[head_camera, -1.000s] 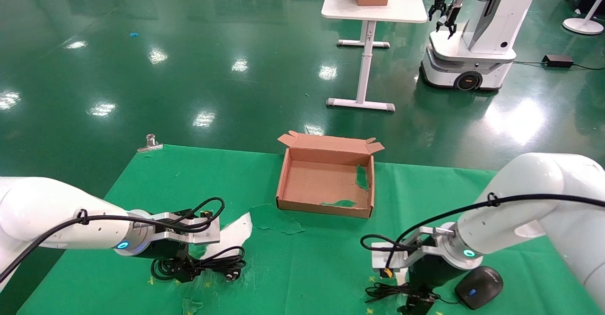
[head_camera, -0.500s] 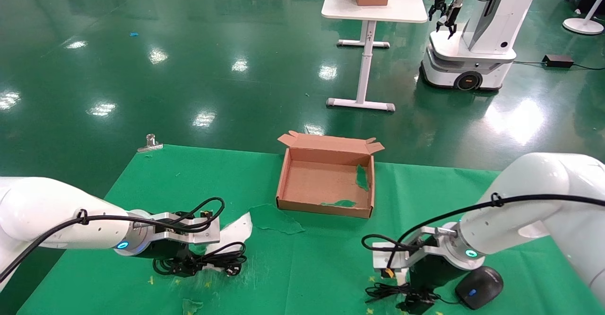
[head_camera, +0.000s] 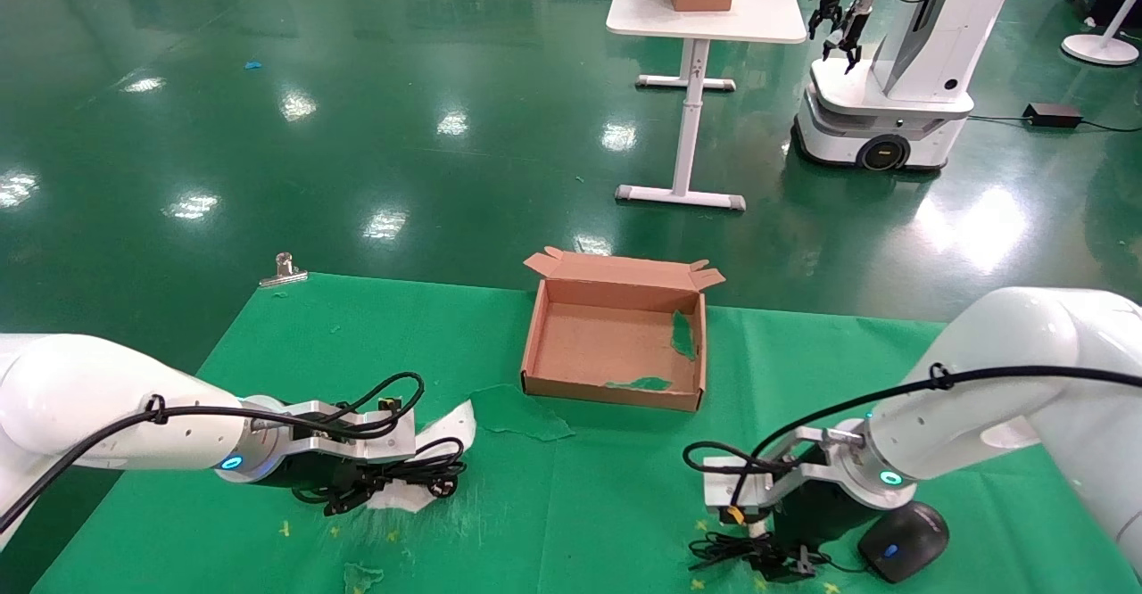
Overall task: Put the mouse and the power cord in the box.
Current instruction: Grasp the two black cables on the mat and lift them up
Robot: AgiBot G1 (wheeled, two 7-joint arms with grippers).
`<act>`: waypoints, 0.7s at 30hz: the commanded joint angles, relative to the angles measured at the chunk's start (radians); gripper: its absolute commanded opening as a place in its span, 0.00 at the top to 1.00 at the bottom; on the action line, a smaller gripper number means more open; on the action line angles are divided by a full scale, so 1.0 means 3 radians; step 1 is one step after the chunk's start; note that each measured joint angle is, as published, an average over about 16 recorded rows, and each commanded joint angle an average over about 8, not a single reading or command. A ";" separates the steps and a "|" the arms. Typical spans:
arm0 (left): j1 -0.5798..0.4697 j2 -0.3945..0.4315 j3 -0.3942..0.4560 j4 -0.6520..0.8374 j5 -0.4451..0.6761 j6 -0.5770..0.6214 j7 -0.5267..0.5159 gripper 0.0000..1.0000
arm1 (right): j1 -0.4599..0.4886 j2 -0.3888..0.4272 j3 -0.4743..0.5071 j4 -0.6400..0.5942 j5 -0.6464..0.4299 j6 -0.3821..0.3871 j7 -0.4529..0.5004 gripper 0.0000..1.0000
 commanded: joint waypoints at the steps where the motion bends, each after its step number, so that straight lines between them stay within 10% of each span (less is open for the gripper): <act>1: 0.0000 0.0000 0.0000 0.0000 0.0000 0.0000 0.0000 1.00 | 0.0000 0.0001 0.0001 0.0002 0.0000 0.0000 0.0000 1.00; 21: 0.0000 0.0000 0.0000 0.0000 0.0000 0.0000 0.0000 1.00 | -0.0003 0.0003 0.0001 0.0007 0.0000 0.0001 0.0002 1.00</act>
